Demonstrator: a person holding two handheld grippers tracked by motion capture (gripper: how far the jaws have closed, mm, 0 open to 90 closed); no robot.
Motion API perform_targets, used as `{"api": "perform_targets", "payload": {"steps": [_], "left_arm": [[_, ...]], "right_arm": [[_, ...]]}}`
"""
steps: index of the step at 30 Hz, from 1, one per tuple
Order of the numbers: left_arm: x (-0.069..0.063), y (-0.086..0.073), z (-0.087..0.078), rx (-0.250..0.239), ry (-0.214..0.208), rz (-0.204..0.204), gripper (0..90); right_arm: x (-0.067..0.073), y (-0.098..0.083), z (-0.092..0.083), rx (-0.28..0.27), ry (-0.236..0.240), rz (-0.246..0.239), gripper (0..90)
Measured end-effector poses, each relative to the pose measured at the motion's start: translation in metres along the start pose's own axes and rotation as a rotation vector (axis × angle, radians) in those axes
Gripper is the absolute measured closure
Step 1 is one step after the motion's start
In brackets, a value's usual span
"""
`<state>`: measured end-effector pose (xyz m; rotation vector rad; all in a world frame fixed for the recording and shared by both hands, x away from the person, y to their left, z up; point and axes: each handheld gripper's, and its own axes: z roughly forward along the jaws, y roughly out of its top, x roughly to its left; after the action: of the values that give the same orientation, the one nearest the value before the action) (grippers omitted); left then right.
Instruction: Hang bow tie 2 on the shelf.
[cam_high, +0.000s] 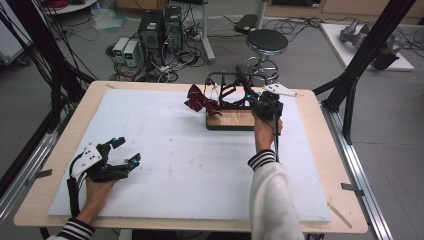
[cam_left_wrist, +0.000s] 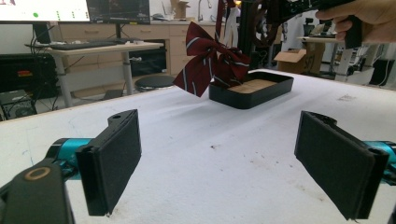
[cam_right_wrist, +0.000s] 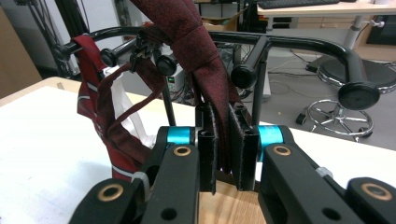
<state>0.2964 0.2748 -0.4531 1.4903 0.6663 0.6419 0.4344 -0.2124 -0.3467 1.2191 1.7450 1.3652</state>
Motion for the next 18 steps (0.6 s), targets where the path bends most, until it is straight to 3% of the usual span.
{"api": "perform_targets", "payload": {"steps": [4, 18], "left_arm": [[0.0001, 0.0, 0.0001, 0.0, 0.0, -0.001, 15.0], [0.0002, 0.0, 0.0, 0.001, 0.0, -0.001, 15.1]], "right_arm": [[-0.0019, -0.0002, 0.0008, -0.007, 0.003, 0.019, 83.0], [0.0001, -0.0031, 0.0082, -0.002, -0.009, 0.004, 83.1]]}}
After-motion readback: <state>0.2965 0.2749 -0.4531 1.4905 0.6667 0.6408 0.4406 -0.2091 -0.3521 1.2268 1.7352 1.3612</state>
